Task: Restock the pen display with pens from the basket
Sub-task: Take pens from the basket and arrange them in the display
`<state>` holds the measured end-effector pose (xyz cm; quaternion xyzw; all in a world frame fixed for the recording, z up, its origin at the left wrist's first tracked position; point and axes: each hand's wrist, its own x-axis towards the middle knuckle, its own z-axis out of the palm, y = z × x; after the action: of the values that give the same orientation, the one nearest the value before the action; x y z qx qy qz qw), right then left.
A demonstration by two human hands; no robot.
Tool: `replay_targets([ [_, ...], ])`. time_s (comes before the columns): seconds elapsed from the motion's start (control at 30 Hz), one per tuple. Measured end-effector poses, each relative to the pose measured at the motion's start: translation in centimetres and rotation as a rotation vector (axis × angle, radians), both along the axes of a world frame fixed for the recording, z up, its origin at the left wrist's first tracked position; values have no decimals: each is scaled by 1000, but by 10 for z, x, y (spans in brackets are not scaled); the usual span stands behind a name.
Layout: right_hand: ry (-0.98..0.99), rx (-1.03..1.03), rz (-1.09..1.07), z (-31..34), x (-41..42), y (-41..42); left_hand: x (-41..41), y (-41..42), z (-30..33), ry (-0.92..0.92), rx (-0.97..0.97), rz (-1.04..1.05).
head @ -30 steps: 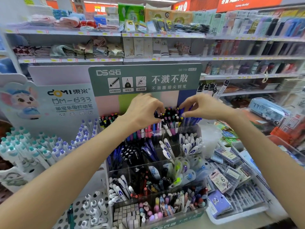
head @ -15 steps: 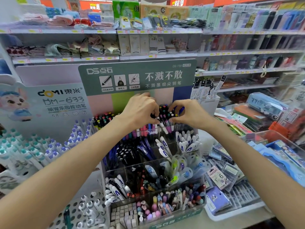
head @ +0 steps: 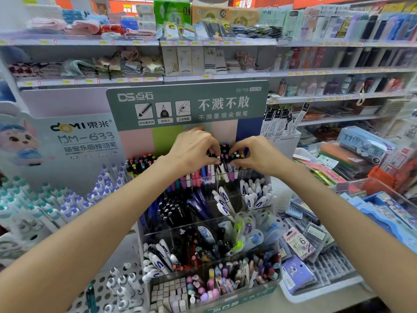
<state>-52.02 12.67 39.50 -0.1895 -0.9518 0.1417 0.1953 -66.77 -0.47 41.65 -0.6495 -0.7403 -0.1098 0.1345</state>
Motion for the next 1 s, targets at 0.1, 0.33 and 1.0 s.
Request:
replay_targets([
  [0.1, -43, 29, 30, 9, -1, 1, 1, 2, 4, 4, -3, -12],
  [0.33, -118, -75, 45, 34, -5, 4, -1, 11, 16, -7, -64, -3],
  [1.0, 350, 1, -114, -30, 11, -9, 20, 15, 0, -8, 118, 30],
])
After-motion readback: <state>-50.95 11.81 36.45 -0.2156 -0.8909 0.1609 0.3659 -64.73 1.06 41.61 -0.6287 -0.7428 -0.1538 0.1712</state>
